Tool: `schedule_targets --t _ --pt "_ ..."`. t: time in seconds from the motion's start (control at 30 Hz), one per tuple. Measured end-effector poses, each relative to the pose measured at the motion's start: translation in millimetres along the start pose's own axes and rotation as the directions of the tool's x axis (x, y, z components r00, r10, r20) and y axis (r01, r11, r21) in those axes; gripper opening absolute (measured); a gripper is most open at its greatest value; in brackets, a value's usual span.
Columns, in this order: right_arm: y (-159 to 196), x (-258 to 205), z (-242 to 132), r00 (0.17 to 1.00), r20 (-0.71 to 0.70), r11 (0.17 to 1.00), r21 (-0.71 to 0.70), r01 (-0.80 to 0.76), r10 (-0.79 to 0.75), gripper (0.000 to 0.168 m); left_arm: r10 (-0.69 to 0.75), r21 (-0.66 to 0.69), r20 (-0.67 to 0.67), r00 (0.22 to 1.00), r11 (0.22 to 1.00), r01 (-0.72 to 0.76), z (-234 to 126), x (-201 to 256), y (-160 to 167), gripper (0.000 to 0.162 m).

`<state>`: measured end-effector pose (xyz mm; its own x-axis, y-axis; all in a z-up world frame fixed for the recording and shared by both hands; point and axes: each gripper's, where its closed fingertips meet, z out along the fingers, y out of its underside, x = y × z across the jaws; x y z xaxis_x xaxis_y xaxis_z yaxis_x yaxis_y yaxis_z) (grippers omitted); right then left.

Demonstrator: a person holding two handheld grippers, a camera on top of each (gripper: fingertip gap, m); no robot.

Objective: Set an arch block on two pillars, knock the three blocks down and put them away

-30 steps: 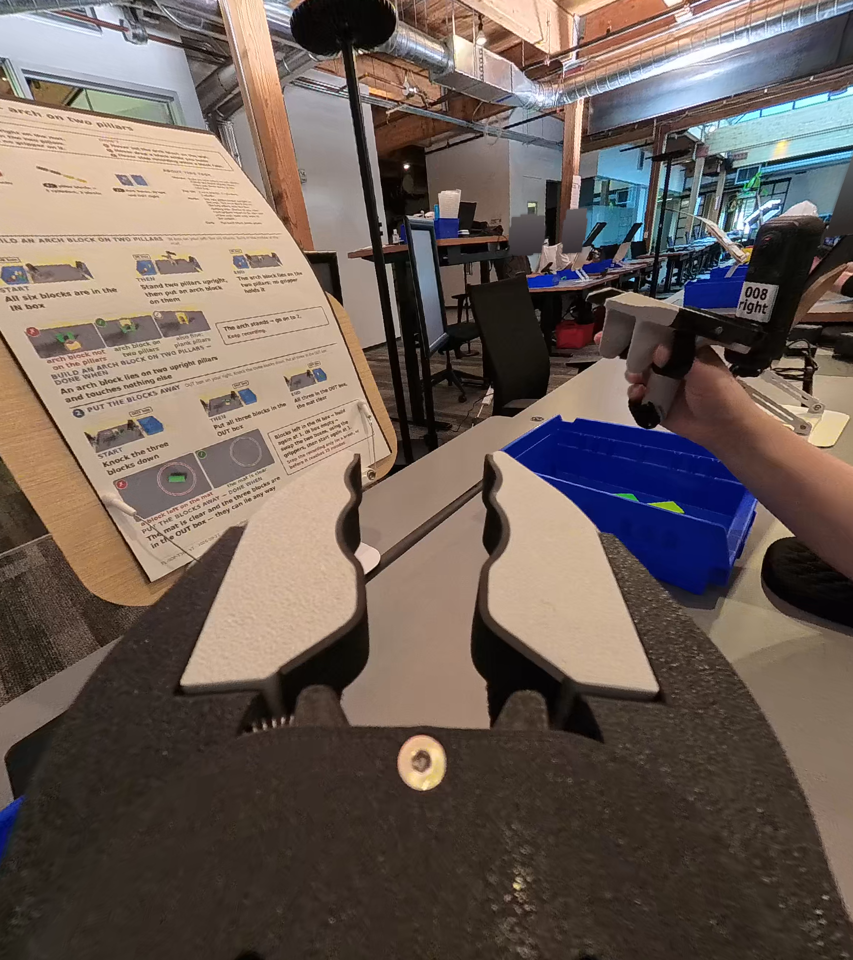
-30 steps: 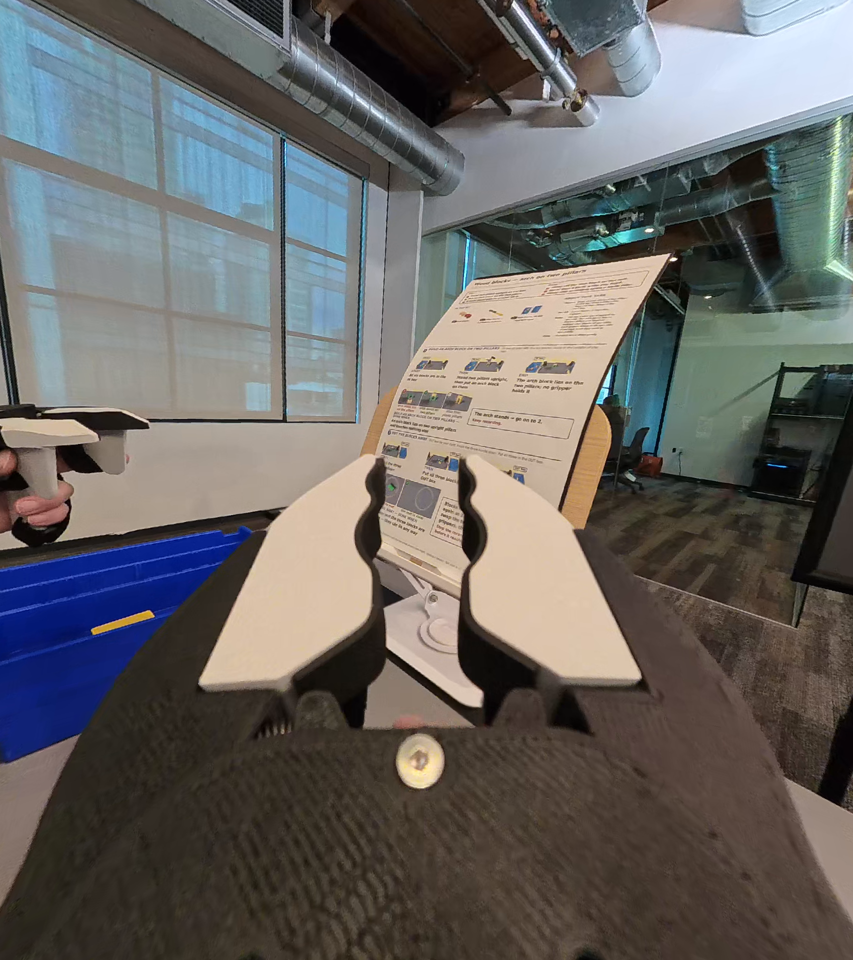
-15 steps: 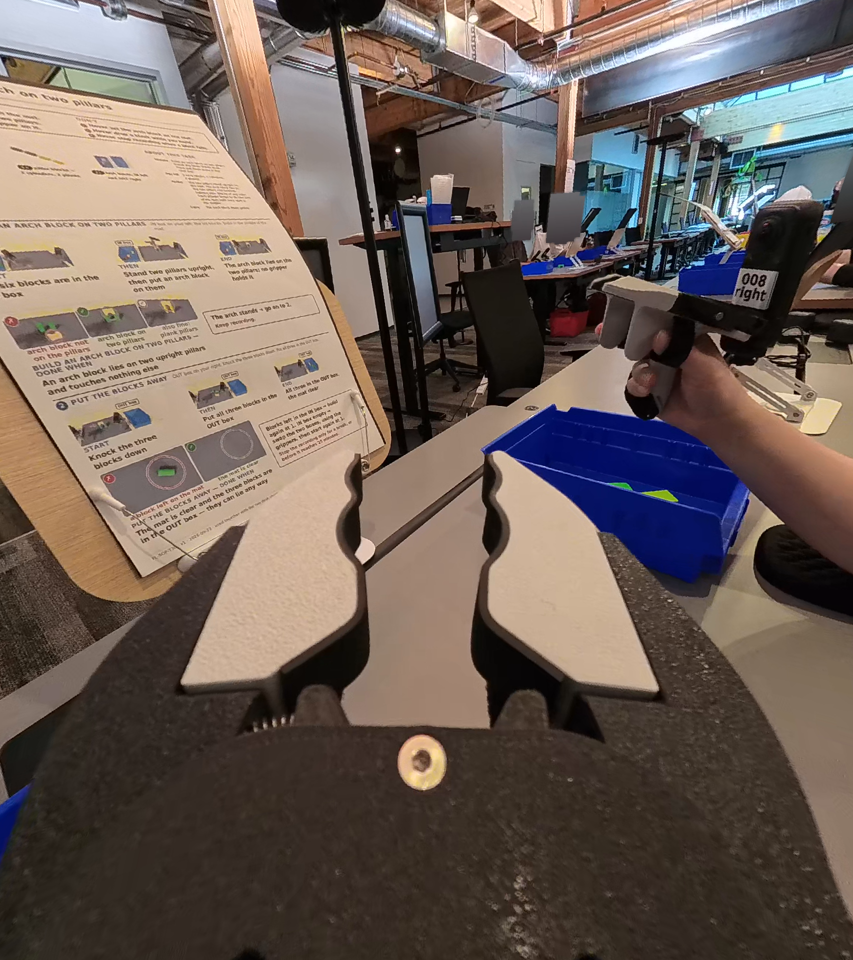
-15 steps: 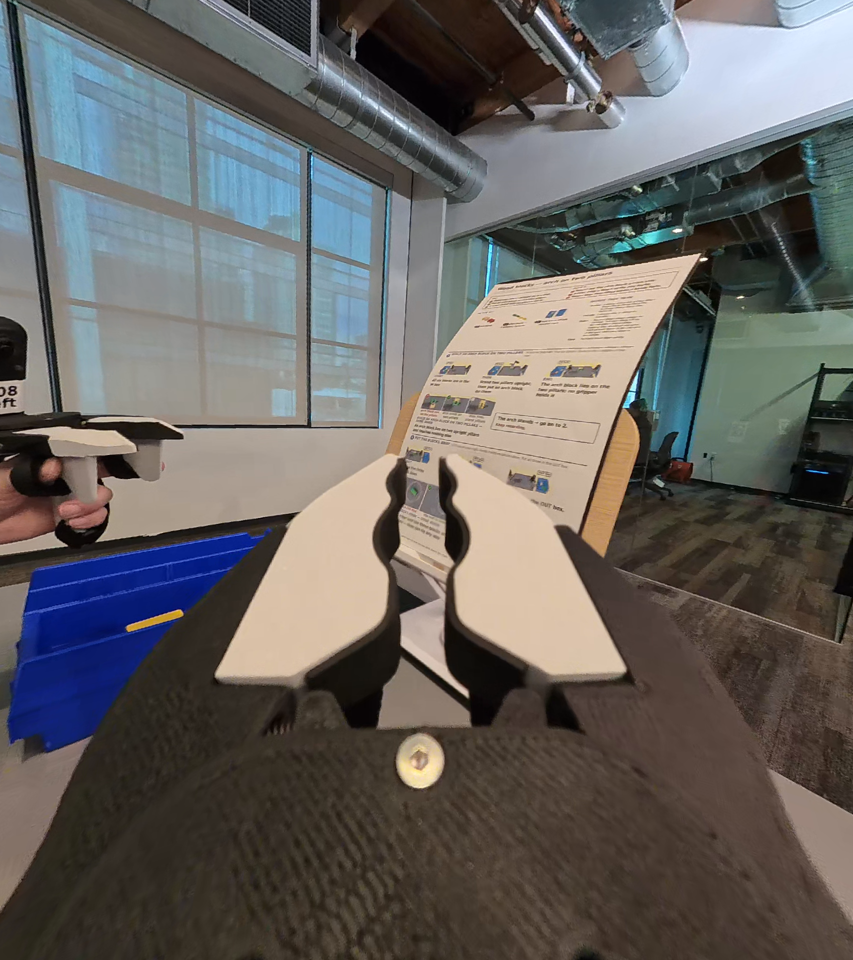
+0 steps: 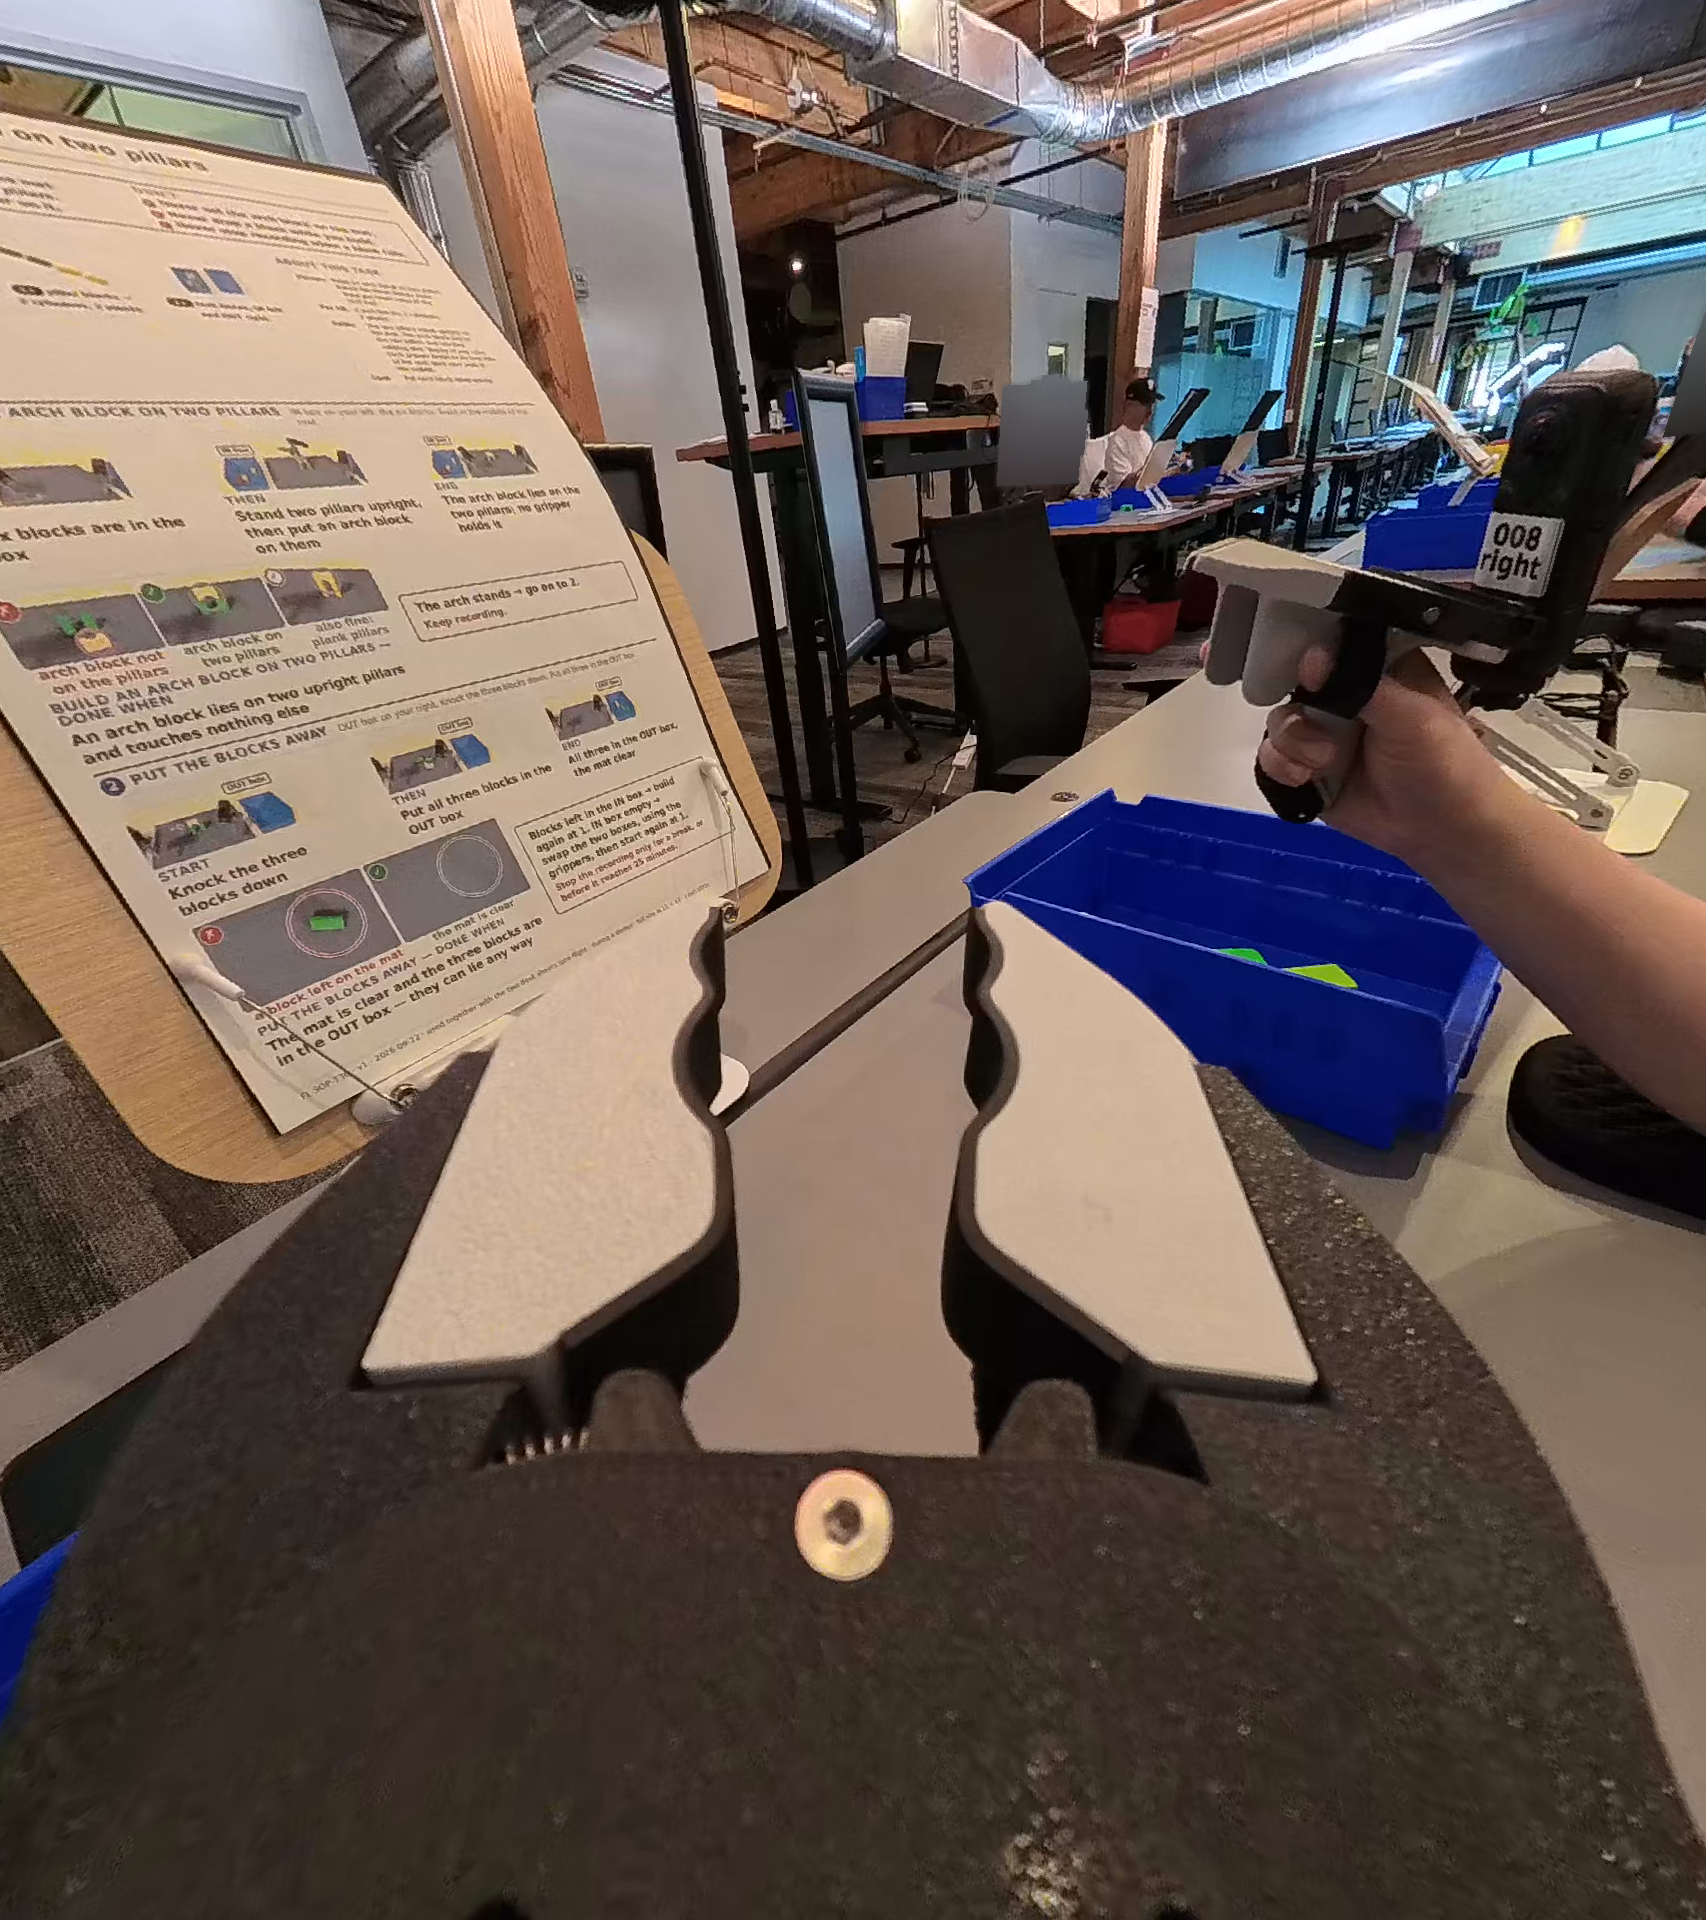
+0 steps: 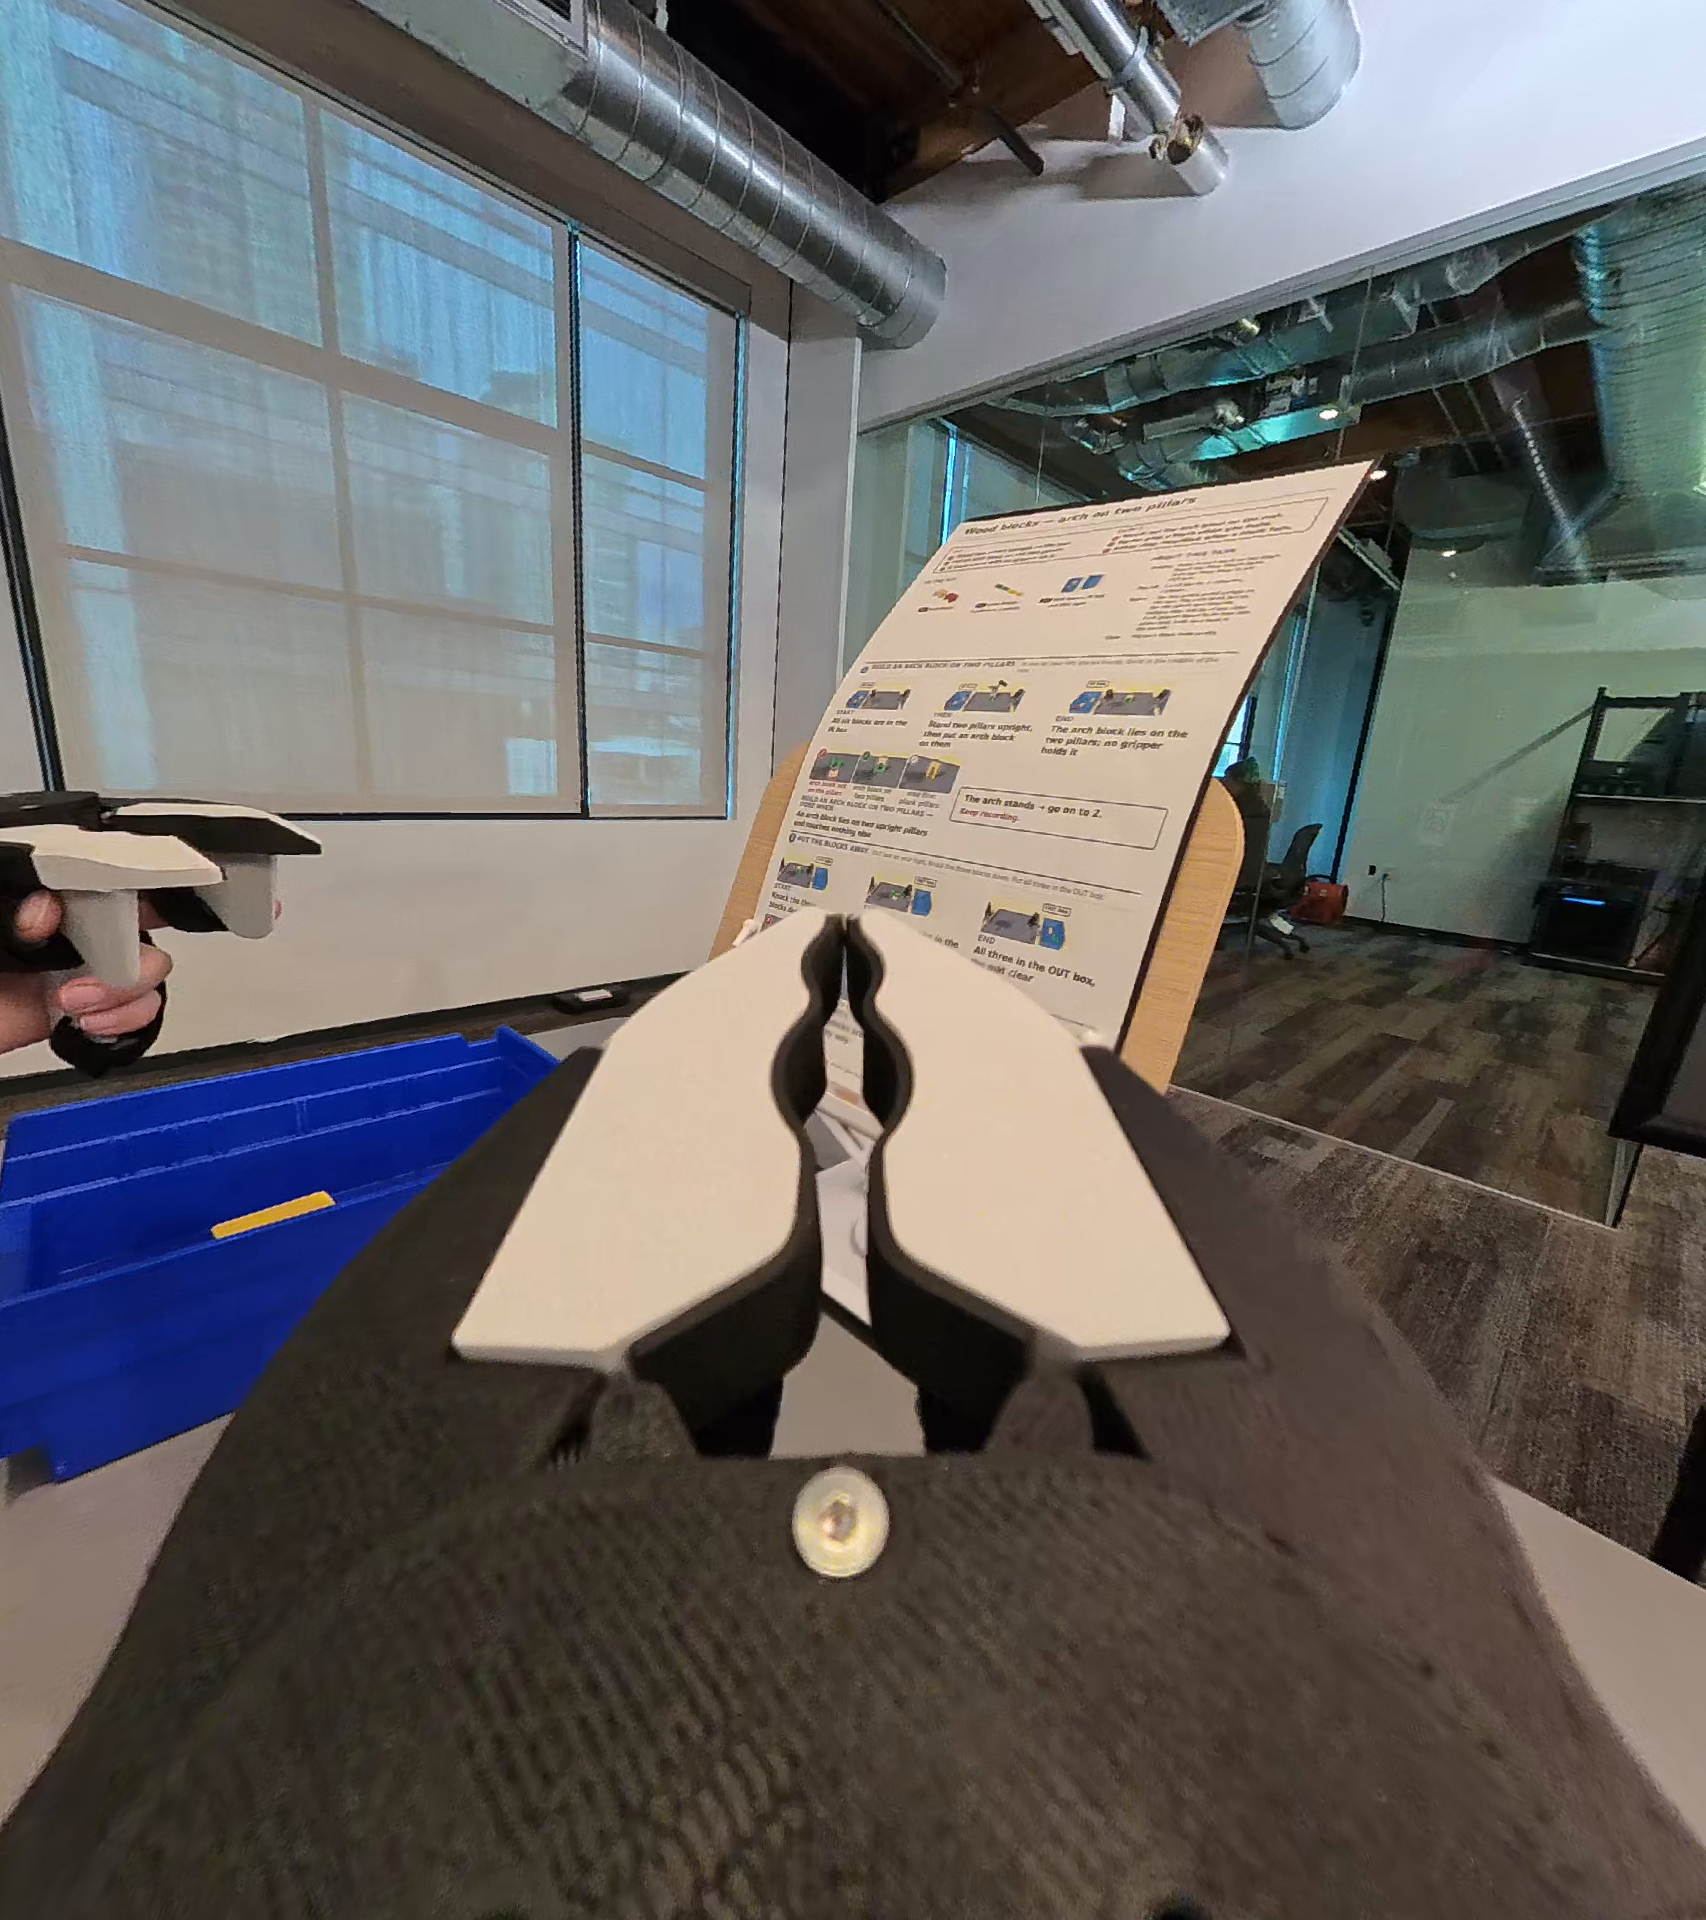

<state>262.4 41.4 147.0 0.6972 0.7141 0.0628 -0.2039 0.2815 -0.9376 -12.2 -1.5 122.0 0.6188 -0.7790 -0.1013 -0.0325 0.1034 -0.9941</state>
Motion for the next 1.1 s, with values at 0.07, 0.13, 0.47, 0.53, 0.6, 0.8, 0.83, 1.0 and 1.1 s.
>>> schedule_targets --t 0.07,0.13,0.47,0.53,0.6,0.8,0.83,1.0,1.1 --pt "-1 0 -1 1.0 -0.004 1.0 0.007 0.017 -0.017 0.001 -0.002 0.0 0.0 1.0 1.0 0.002 0 0 0 0.044" --pt "-2 0 -1 0.999 -0.006 0.999 0.011 0.033 -0.033 0.001 -0.002 -0.003 -0.001 1.0 1.0 0.002 0 0 0 0.044" --pt "-2 -6 -1 0.998 0.044 0.999 0.024 0.044 -0.045 0.001 0.001 -0.017 -0.004 1.0 1.0 -0.001 2 0 3 0.044" --pt "0 -7 0 0.998 0.053 0.999 0.012 0.043 -0.044 0.001 0.003 -0.018 -0.004 1.0 1.0 -0.003 1 0 3 0.044" --pt "3 -9 1 0.997 0.066 0.999 -0.003 0.044 -0.044 0.001 0.005 -0.02 -0.004 1.0 1.0 -0.005 1 0 3 0.044" --pt "8 -17 3 0.992 0.114 0.998 -0.026 0.049 -0.045 0.001 0.009 -0.022 0.001 1.0 1.0 -0.009 -1 -2 2 0.044" --pt "9 -18 4 0.992 0.119 0.998 -0.033 0.05 -0.046 0.001 0.008 -0.02 0.003 1.0 1.0 -0.008 -1 -2 1 0.044" --pt "14 -21 6 0.99 0.139 0.997 -0.063 0.042 -0.033 0.001 0.008 -0.032 0.008 1.0 0.999 -0.007 -4 -5 1 0.044" --pt "18 -21 7 0.99 0.141 0.996 -0.083 0.03 -0.018 0.001 0.008 -0.095 0.015 1.0 0.995 -0.006 -6 -8 9 0.041"
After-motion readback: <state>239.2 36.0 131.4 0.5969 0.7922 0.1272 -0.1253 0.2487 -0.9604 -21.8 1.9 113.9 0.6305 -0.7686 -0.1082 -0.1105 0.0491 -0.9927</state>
